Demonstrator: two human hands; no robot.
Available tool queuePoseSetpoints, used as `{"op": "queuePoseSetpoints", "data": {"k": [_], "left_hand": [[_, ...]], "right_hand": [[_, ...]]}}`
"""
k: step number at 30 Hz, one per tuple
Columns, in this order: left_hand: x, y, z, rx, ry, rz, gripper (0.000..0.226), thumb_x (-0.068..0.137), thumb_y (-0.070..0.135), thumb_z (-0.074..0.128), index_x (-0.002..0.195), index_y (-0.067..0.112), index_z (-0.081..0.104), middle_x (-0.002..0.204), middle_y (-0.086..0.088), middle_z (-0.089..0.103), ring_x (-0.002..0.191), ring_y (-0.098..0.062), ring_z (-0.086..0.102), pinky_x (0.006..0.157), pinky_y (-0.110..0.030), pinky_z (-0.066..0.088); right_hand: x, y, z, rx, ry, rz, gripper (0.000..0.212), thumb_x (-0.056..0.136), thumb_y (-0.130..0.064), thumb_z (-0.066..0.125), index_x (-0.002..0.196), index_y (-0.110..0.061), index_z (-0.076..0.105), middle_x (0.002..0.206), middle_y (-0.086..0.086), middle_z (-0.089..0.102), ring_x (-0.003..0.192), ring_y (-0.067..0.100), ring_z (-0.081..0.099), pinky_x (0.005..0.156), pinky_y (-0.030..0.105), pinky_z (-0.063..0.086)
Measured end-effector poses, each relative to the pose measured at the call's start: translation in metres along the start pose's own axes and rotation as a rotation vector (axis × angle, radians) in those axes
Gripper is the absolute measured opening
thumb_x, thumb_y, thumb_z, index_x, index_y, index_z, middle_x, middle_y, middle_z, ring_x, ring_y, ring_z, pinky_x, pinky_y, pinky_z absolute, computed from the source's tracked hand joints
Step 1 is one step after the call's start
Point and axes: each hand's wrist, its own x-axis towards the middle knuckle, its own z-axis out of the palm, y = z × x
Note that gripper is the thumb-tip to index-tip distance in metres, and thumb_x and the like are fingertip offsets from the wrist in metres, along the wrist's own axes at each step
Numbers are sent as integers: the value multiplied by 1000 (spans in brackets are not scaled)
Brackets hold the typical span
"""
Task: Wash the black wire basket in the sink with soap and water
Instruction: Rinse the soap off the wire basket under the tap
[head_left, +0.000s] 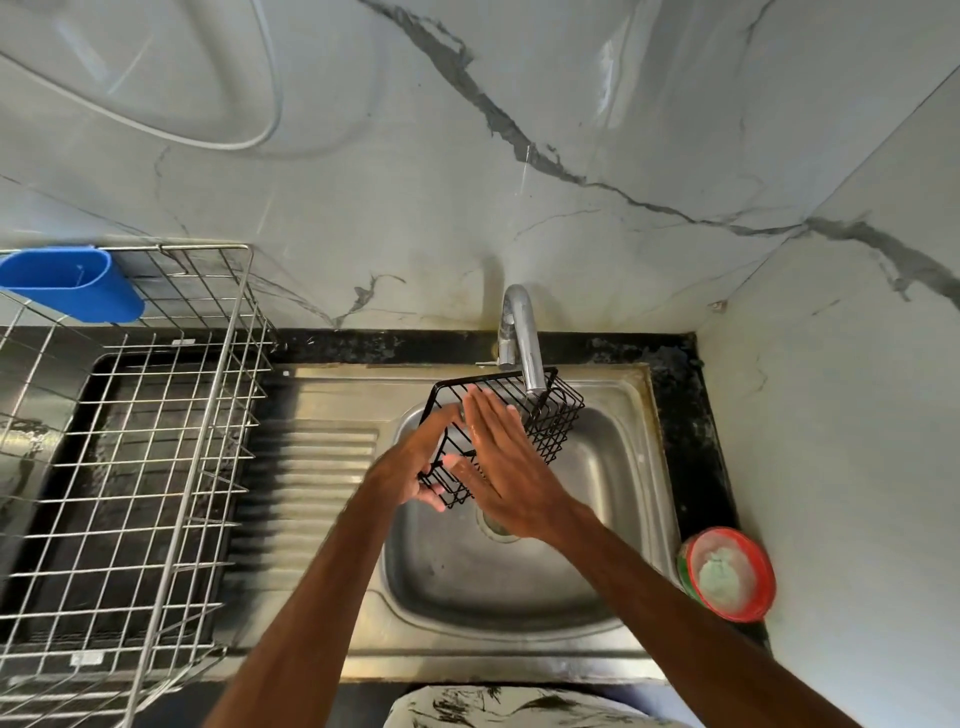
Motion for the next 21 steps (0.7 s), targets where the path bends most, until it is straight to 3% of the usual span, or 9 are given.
{"op": "queuePoseSetpoints", "data": {"k": [2,5,7,9,11,14,18,21], "left_hand": [[1,0,-1,4,-6,3,50,92,64,64,126,31,49,145,-19,44,131,-51,48,83,-61,57],[0,-1,-6,16,-19,24,37,94,57,65,111,25,58,107,-11,57,99,-40,59,95,-66,54],[-1,-2,-13,6,-28,20,27,94,50,66,106,27,58,112,-15,55,104,-45,59,94,-68,54],[-6,0,-18,-18,-52,-6,25,91,45,67,106,27,57,132,-19,48,110,-51,57,91,-68,55],[-9,-1,-22,-59,-44,-43,29,88,41,70,109,26,57,149,-16,35,112,-54,56,88,-67,56],[-5,-7,-21,-76,-42,-51,41,89,37,70,124,23,54,154,-14,29,117,-57,53,91,-69,53],[-1,-7,-10,-111,-23,-80,53,89,42,71,134,21,49,139,-12,36,120,-58,52,94,-71,52],[0,-8,-8,-119,-2,-88,65,89,53,72,140,22,44,134,-12,37,123,-60,50,88,-70,54]], "right_hand": [[0,8,-4,-33,12,-38,71,106,-56,16,161,-16,-6,169,0,-12,154,12,-16,126,49,-3],[1,23,-12,-19,22,-78,63,108,-47,23,162,-22,1,170,-5,-5,155,9,-11,126,48,-3],[2,34,-19,48,17,10,63,108,-47,24,162,-24,-2,169,-5,-3,154,7,-8,127,43,-2],[3,55,-26,64,9,124,65,105,-57,13,162,-27,4,168,-1,12,154,10,6,127,47,5],[5,75,-32,61,24,187,84,96,-71,-3,160,-24,24,163,4,31,152,17,22,126,50,9],[12,88,-42,31,-1,287,111,83,-80,-16,155,-14,37,165,7,25,154,19,14,127,34,1],[27,51,-31,-19,-80,256,107,80,-82,-18,160,-21,19,168,10,13,156,28,3,125,52,-1],[25,21,-14,3,-109,61,78,98,-70,5,162,-25,3,170,2,-5,156,16,-7,125,43,-7]]}}
